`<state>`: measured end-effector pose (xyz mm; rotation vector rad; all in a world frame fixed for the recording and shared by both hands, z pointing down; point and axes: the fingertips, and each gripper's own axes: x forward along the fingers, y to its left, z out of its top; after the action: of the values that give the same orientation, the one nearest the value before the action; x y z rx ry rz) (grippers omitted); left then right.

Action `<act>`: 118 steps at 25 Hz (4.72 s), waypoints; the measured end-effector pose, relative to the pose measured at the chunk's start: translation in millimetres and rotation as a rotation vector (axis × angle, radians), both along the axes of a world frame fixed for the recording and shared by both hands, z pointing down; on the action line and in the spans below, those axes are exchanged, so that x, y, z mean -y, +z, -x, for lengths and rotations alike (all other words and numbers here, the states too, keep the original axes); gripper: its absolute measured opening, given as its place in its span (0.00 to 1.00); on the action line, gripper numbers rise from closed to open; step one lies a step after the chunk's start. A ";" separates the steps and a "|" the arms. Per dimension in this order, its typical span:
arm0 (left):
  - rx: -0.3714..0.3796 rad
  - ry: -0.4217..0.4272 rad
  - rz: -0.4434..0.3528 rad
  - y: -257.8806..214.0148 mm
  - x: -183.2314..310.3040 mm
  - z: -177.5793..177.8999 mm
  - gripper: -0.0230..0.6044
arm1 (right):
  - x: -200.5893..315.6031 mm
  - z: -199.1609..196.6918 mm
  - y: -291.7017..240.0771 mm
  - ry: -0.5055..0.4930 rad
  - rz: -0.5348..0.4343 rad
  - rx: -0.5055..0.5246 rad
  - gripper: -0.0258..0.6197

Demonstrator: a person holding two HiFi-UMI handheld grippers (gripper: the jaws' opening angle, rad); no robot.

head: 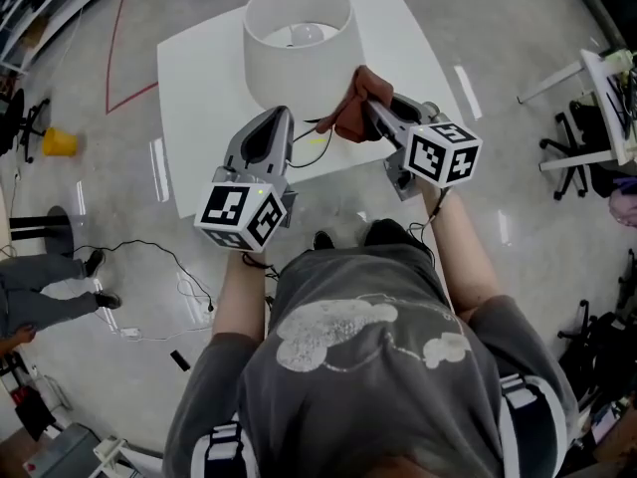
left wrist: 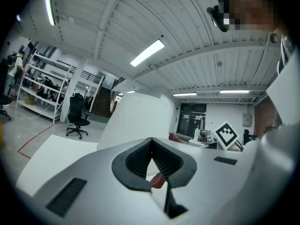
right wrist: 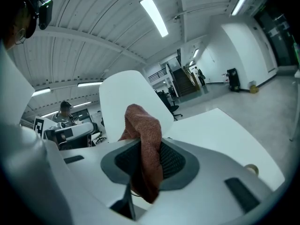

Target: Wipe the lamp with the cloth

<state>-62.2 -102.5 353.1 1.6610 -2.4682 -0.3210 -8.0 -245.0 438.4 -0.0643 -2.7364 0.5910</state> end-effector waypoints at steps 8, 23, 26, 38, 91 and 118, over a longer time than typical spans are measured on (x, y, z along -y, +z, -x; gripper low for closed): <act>-0.006 -0.112 0.028 6.7 15.6 -8.9 0.05 | 24.6 3.3 32.2 -0.094 0.041 -0.054 0.18; 0.058 -0.389 0.017 -16.4 50.4 -34.0 0.05 | 62.8 4.6 -40.5 -0.413 0.013 0.099 0.18; 0.089 -0.426 0.013 -29.3 57.5 -40.4 0.05 | 57.2 10.6 -85.4 -0.485 0.014 0.199 0.18; 0.096 -0.478 -0.012 -39.5 57.7 -40.6 0.05 | 15.3 50.4 -125.0 -0.588 -0.051 0.280 0.18; 0.070 -1.002 0.038 -24.5 120.1 -52.1 0.05 | 56.6 105.1 -55.4 -1.045 -0.036 0.120 0.18; 0.070 -1.097 0.019 -30.5 131.3 -22.4 0.05 | 80.9 159.1 -118.1 -1.090 -0.125 0.298 0.18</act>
<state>-39.8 -233.9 322.6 0.1459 -3.1502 -0.3297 -167.0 -325.9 320.3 -1.5682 -2.4491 0.0809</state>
